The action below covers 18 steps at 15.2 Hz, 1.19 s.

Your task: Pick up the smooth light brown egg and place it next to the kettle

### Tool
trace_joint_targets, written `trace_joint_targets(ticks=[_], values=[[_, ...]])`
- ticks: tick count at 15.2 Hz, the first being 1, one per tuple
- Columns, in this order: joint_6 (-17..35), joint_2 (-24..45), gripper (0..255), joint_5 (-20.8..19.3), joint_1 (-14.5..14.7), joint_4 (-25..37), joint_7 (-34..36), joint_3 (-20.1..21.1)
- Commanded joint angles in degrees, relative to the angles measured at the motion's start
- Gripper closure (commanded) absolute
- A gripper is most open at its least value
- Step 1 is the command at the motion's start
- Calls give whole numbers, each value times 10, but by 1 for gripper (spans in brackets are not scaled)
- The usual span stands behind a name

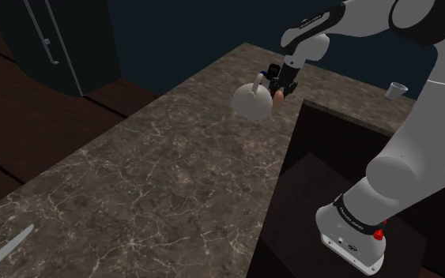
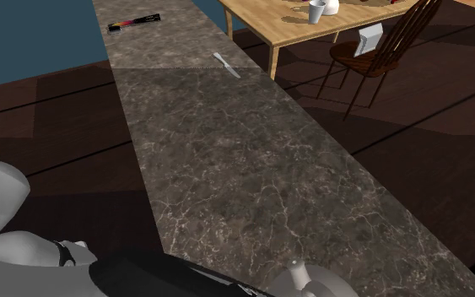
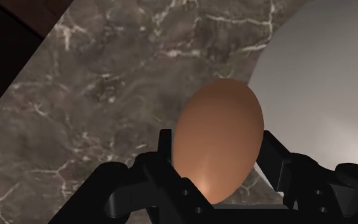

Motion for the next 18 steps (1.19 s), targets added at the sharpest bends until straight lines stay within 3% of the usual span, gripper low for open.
trace_joint_targets(ticks=[1,10,11,16,18], values=[[12,10,255,3,-1,-2,-3,1],[21,17,255,6,-1,-5,-5,2],[21,17,0,6,-1,-5,-6,2],[21,17,0,6,-1,-5,-5,2],[-12,-3,0,-2,-1,9,0,-2]])
